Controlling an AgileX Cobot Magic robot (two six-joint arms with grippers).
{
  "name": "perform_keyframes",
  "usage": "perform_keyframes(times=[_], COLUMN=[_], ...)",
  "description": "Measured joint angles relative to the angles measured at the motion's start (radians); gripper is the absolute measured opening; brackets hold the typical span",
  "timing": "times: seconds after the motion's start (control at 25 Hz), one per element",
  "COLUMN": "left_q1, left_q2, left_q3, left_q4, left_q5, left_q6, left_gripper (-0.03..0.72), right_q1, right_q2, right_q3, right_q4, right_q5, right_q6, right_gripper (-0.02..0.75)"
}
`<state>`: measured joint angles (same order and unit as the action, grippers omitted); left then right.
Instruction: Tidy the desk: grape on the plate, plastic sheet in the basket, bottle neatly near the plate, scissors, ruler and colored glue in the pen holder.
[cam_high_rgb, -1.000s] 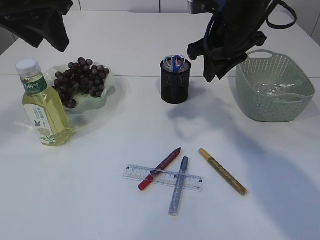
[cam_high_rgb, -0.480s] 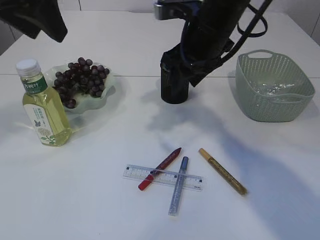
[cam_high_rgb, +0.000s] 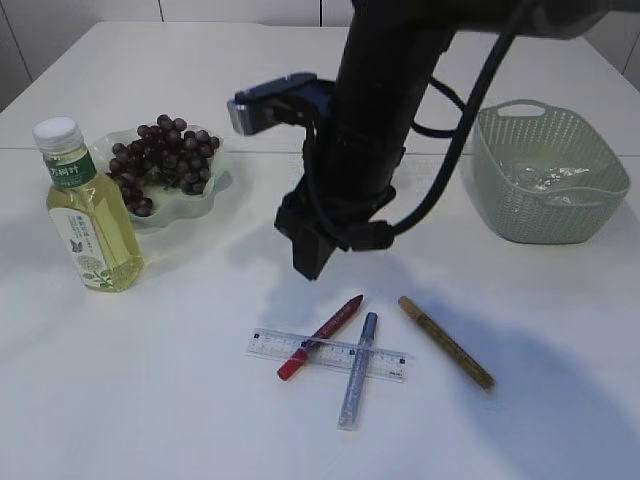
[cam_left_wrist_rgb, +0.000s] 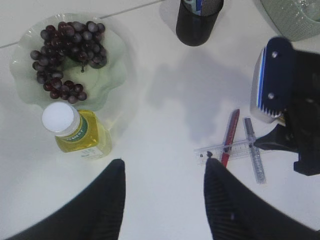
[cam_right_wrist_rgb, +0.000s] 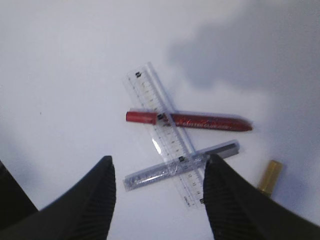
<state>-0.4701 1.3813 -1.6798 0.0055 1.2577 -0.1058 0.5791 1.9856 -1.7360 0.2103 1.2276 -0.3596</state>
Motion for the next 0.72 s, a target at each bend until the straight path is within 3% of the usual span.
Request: perform_keyframes(times=[0.44,0.72], left_q1=[0.087,0.097], left_q2=[-0.060,-0.061], left_q3=[0.000,0.000], left_q4=[0.063,0.091], left_q5=[0.008,0.010], left_q6=[0.000,0.000], left_gripper=[0.371,0.371], right_q1=[0.008,0.008], right_q2=[-0.002,0.051], right_q3=[0.092,0.097], right_q4=[0.004,0.012], right_q5=[-0.002,-0.006], right_q6=[-0.222,-0.244], right_gripper=[0.429,0.452])
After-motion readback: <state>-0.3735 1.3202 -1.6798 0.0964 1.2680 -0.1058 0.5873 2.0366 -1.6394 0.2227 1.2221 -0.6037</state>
